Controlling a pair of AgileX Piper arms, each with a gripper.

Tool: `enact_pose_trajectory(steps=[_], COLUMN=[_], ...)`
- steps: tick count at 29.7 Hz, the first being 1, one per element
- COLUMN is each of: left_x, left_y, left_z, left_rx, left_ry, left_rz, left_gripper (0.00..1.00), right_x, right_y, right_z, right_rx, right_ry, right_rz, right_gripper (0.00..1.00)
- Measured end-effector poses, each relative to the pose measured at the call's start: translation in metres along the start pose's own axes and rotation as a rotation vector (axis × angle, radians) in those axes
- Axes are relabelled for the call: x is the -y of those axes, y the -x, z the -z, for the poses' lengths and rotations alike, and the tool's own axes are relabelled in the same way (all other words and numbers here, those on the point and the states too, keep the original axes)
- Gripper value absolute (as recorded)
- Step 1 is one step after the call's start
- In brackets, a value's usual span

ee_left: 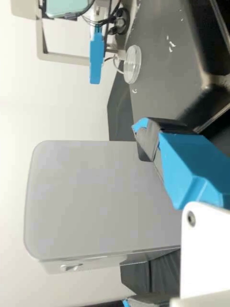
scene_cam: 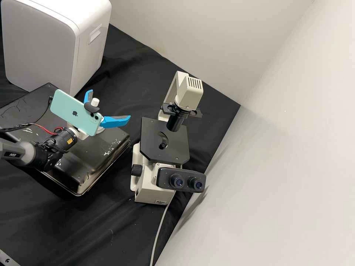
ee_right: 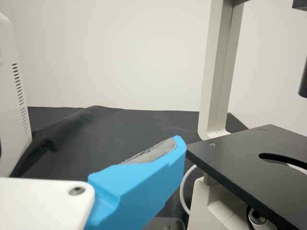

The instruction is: Place the petri dish on the microscope

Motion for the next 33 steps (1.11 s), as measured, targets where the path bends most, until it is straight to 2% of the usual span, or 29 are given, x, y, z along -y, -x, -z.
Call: enact_pose_trajectory(steps=[1,4,6,7,9,15,17,33], left_x=[-0.0008,-0.0051,-0.0076,-0.0087,-0.0099,-0.0133,-0.0136,-0.0132], left_y=[0.001,0.004,0.006,0.007,0.008,0.011,0.011,0.011], left_z=[0.0,0.002,0.003,0.004,0.006,0.012,0.013,0.013], left_rx=[0.007,0.043,0.072,0.076,0.073,0.066,0.063,0.063], left_ry=[0.004,-0.023,-0.029,-0.031,-0.017,-0.021,-0.027,-0.025], left_rz=[-0.008,-0.049,-0.075,-0.086,-0.099,-0.138,-0.141,-0.137], left_gripper=[1.0,1.0,1.0,1.0,1.0,1.0,1.0,1.0], right_x=[0.0,0.0,0.0,0.0,0.0,0.0,0.0,0.0], right_y=[0.0,0.0,0.0,0.0,0.0,0.0,0.0,0.0], right_z=[0.0,0.0,0.0,0.0,0.0,0.0,0.0,0.0], right_rx=[0.0,0.0,0.0,0.0,0.0,0.0,0.0,0.0], right_ry=[0.0,0.0,0.0,0.0,0.0,0.0,0.0,0.0], right_rz=[0.0,0.0,0.0,0.0,0.0,0.0,0.0,0.0], right_gripper=[1.0,1.0,1.0,1.0,1.0,1.0,1.0,1.0])
